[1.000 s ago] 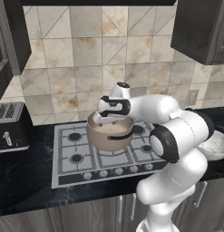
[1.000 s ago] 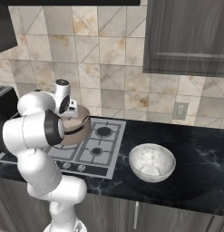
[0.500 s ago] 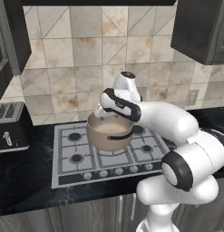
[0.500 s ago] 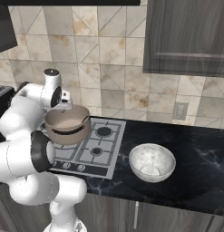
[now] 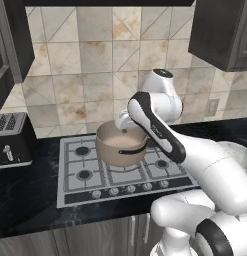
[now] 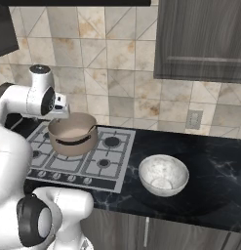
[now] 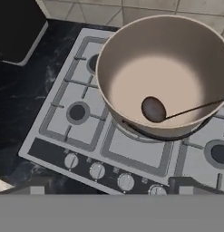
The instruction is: Open the cabinet and move the ladle to the pot. Then close the cabinet.
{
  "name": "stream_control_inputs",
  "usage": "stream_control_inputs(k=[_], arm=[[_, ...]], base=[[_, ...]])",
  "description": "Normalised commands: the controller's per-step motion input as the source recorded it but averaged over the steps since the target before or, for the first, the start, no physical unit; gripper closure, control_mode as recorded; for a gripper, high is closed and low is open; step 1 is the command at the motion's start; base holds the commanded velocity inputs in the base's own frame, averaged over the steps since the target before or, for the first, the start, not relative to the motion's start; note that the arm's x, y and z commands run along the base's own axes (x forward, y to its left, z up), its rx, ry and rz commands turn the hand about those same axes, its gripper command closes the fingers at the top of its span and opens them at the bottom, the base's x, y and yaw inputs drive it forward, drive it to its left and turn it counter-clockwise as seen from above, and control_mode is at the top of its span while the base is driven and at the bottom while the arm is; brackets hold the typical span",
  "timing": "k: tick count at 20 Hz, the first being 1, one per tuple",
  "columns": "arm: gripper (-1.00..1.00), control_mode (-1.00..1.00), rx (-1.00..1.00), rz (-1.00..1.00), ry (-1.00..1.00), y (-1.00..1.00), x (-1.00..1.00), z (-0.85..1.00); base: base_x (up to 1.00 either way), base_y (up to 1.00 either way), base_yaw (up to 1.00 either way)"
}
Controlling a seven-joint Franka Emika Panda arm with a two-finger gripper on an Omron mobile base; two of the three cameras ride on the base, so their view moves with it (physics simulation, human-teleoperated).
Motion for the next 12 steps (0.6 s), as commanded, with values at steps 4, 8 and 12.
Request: stream_control_inputs(k=[4,8,12], arm=[[-1.0,-1.0,0.0,-0.05,0.03,-0.61,-0.77,0.17],[-1.0,-1.0,-0.01,-0.07,0.02,-0.56,-0.43,0.0],[-1.0,-1.0,-0.06,-0.09,0.0,-0.42,-0.09,-0.01]], base=[[0.0,0.0,0.0],[0.0,0.0,0.0],[0.0,0.0,0.0]])
